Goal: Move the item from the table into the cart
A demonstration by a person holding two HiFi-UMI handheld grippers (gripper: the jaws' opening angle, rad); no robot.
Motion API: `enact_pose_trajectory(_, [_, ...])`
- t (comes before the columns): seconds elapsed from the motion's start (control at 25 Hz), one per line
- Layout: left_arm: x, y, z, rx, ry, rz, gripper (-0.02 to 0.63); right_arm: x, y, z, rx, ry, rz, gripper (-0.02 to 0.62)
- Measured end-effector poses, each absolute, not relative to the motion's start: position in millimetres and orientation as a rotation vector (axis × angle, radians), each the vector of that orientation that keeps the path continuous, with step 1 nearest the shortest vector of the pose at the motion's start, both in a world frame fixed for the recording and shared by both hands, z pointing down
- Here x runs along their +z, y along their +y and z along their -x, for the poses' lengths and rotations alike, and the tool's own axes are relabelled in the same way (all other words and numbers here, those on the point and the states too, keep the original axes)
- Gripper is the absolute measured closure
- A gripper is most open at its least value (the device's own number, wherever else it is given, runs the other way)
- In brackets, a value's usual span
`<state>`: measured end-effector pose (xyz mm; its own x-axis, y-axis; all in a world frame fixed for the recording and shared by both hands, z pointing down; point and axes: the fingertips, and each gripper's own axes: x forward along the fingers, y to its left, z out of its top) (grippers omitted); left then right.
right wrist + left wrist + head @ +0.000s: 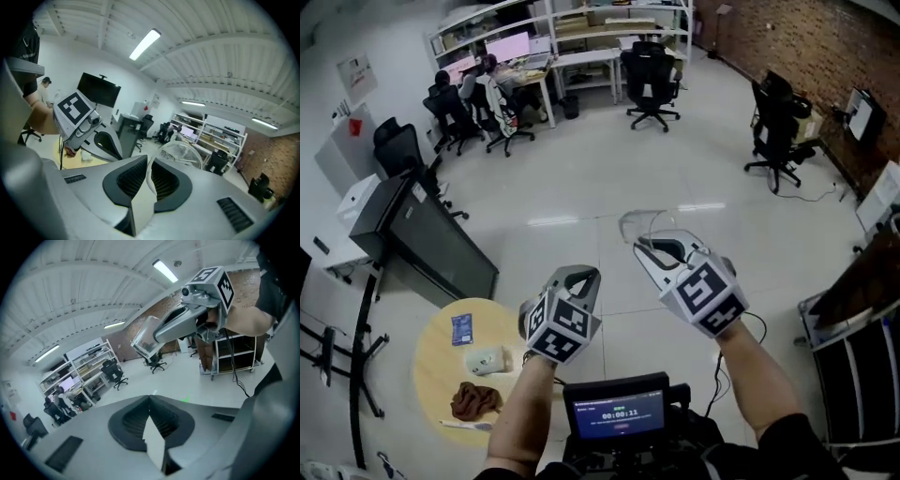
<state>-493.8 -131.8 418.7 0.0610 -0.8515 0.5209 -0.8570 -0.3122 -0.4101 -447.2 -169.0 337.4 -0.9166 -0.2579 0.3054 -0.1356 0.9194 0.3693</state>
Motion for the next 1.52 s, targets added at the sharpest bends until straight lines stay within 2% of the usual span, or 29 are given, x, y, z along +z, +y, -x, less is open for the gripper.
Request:
enact_pose_trajectory(0.32, [391, -293, 279, 0.612, -1.460, -2.764, 0.617, 324, -317, 211, -0.314, -2.680, -0.969, 0.584])
enact_pose_trajectory(0.56, [374, -355, 152, 0.296, -1.080, -2.963, 0.618, 321, -347, 59, -0.243, -2.557, -1.452, 0.584])
enact_pose_trajectory(0.76, [368, -396, 22, 0.164, -0.731, -3.061, 0.618, 327, -357, -83, -0.207, -2.411, -1.818, 0.584])
enact_pose_trajectory(0.88, [371, -402, -79, 0.153, -0.581, -3.124, 0.618, 331, -348, -182, -0.241, -2.317, -1.963, 0.584])
enact_pose_trajectory(1.08, [368, -387, -287, -0.003, -0.312, -3.048, 0.618, 343, -312, -382, -0.224, -2.188, -2.151, 0.584])
enact_pose_trajectory(1.24, [358, -380, -438, -0.002, -0.141, -3.064, 0.618, 349, -286, -531, -0.191, -2.070, -2.296, 0.584])
enact_pose_trajectory(1.52, [337, -405, -658, 0.028, 0.146, -3.110, 0.618, 337, -299, -742, -0.148, -1.909, -2.435, 0.584])
